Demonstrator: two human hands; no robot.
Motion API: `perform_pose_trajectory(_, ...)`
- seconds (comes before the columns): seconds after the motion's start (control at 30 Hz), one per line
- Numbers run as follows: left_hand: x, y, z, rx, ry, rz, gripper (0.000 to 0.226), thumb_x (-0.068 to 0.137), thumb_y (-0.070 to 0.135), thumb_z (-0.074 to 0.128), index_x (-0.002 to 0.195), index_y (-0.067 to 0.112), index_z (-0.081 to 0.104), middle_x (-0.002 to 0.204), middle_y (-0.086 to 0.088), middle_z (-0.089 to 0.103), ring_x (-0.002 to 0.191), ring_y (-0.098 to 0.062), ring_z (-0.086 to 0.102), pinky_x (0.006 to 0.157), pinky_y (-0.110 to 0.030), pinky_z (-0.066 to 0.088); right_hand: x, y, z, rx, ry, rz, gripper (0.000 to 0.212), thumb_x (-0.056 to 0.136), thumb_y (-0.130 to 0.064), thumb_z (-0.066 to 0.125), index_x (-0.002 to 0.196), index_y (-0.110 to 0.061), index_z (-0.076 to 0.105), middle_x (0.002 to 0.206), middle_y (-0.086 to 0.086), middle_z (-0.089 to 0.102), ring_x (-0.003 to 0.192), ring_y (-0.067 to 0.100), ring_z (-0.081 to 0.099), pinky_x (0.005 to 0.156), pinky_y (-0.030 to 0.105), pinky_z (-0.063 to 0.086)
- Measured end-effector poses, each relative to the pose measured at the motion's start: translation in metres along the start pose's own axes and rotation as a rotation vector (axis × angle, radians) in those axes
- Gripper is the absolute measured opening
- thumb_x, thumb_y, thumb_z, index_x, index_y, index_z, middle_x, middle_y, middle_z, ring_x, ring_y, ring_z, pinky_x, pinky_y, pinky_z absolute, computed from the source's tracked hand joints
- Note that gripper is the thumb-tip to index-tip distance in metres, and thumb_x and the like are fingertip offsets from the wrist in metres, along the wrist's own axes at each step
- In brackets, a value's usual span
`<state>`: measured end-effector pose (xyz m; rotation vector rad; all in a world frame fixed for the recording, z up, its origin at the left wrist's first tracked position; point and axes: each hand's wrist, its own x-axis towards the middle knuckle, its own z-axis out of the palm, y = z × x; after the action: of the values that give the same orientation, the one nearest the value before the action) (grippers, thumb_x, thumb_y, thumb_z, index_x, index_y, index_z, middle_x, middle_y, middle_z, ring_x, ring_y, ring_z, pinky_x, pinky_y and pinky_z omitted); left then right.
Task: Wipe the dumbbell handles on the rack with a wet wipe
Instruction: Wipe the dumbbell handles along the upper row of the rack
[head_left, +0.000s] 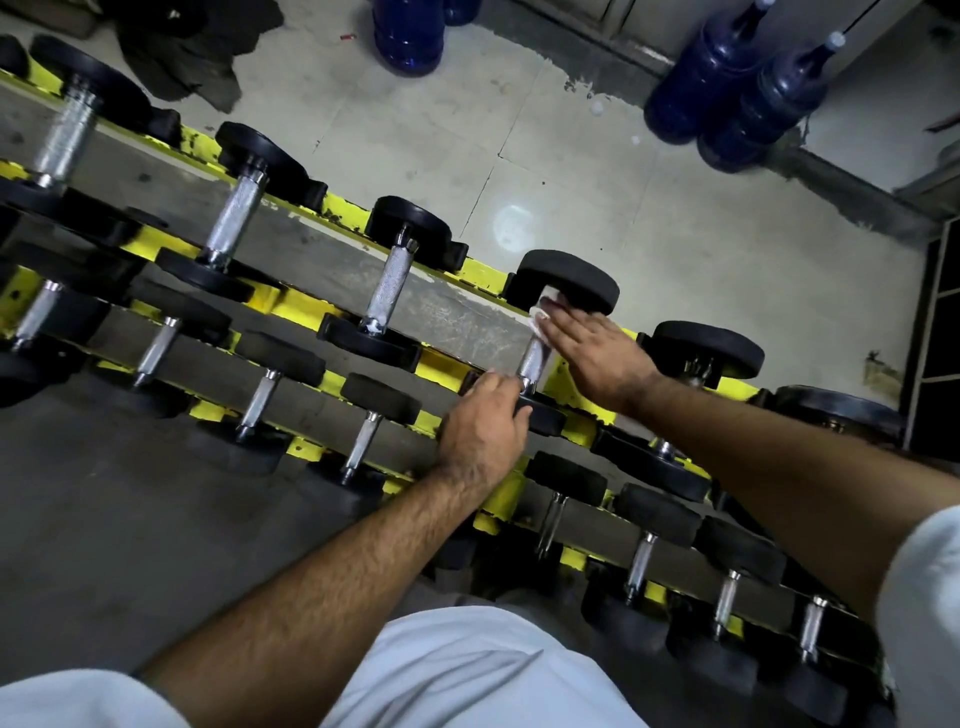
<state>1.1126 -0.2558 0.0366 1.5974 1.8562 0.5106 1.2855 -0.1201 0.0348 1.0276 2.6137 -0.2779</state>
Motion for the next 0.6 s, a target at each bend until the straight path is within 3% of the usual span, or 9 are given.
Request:
perform_pose_trajectory(0.1, -0.002, 0.0, 0.004, 0.039, -0.017, 0.018, 0.046, 0.093, 0.044, 0.061, 0.131, 0.018, 0.057, 0.135, -0.002, 0.055, 0.126, -0.019, 0.052, 0.101, -0.036, 0.05, -0.011, -0.009, 0.022, 0.025, -0.04, -0.232, 0.069, 0.097, -0.015, 0.045, 0.159, -0.02, 0.016, 0.166, 0.004, 0.014, 0.153, 0.022, 0.011, 0.123, 0.045, 0.02)
perform_pose_trajectory(0.17, -0.002, 0.001, 0.004, 0.051, -0.02, 0.027, 0.048, 0.092, 0.045, 0.063, 0.131, 0.019, 0.057, 0.135, 0.0, 0.055, 0.128, -0.017, 0.051, 0.102, -0.034, 0.048, -0.015, -0.003, 0.024, 0.014, -0.027, -0.31, 0.059, 0.1, -0.025, 0.034, 0.158, -0.019, 0.021, 0.164, 0.002, 0.02, 0.152, 0.021, 0.015, 0.123, 0.042, 0.018)
perform_pose_trajectory(0.23, -0.003, 0.003, 0.003, 0.043, -0.009, 0.023, 0.048, 0.09, 0.043, 0.066, 0.13, 0.018, 0.058, 0.132, 0.002, 0.056, 0.123, -0.016, 0.053, 0.101, -0.032, 0.049, -0.009, 0.001, 0.019, 0.018, 0.071, -0.189, 0.063, 0.097, -0.016, 0.033, 0.158, -0.019, 0.019, 0.164, 0.001, 0.018, 0.152, 0.021, 0.015, 0.123, 0.041, 0.017)
perform_pose_trajectory(0.3, -0.002, 0.005, 0.001, 0.011, 0.011, -0.01, 0.046, 0.089, 0.04, 0.069, 0.128, 0.018, 0.06, 0.128, 0.004, 0.057, 0.117, -0.016, 0.056, 0.099, -0.032, 0.05, -0.002, -0.004, 0.018, 0.06, 0.157, -0.038, 0.072, 0.092, -0.003, 0.044, 0.158, -0.018, 0.021, 0.165, 0.002, 0.018, 0.153, 0.022, 0.014, 0.124, 0.041, 0.016)
perform_pose_trajectory(0.4, -0.001, 0.005, -0.004, -0.021, 0.008, -0.051, 0.042, 0.087, 0.038, 0.072, 0.122, 0.018, 0.062, 0.12, 0.005, 0.059, 0.109, -0.013, 0.056, 0.091, -0.023, 0.044, -0.001, -0.016, 0.021, 0.078, 0.112, -0.231, 0.061, 0.095, -0.014, 0.056, 0.153, -0.019, 0.037, 0.16, 0.002, 0.032, 0.151, 0.021, 0.022, 0.123, 0.037, 0.011)
perform_pose_trajectory(0.47, 0.001, 0.006, -0.006, -0.019, -0.008, -0.057, 0.041, 0.086, 0.038, 0.074, 0.121, 0.019, 0.063, 0.117, 0.006, 0.059, 0.107, -0.012, 0.056, 0.088, -0.02, 0.041, -0.001, -0.008, 0.02, 0.045, 0.125, -0.331, 0.053, 0.094, -0.017, 0.061, 0.146, -0.02, 0.049, 0.153, 0.001, 0.045, 0.146, 0.021, 0.036, 0.121, 0.041, 0.026)
perform_pose_trajectory(0.53, 0.001, 0.008, -0.007, -0.018, -0.01, -0.073, 0.041, 0.085, 0.037, 0.075, 0.121, 0.019, 0.064, 0.115, 0.006, 0.06, 0.106, -0.012, 0.055, 0.086, -0.02, 0.042, 0.005, 0.003, 0.018, 0.031, 0.21, -0.267, 0.051, 0.091, -0.009, 0.063, 0.141, -0.018, 0.055, 0.147, 0.002, 0.053, 0.14, 0.023, 0.044, 0.114, 0.042, 0.037)
perform_pose_trajectory(0.6, 0.002, 0.009, -0.008, -0.035, -0.005, -0.102, 0.039, 0.084, 0.035, 0.076, 0.118, 0.019, 0.065, 0.113, 0.006, 0.061, 0.104, -0.011, 0.056, 0.084, -0.02, 0.041, 0.006, 0.0, 0.018, 0.055, 0.25, -0.181, 0.05, 0.09, -0.006, 0.061, 0.14, -0.015, 0.057, 0.145, 0.004, 0.055, 0.14, 0.025, 0.045, 0.114, 0.042, 0.035)
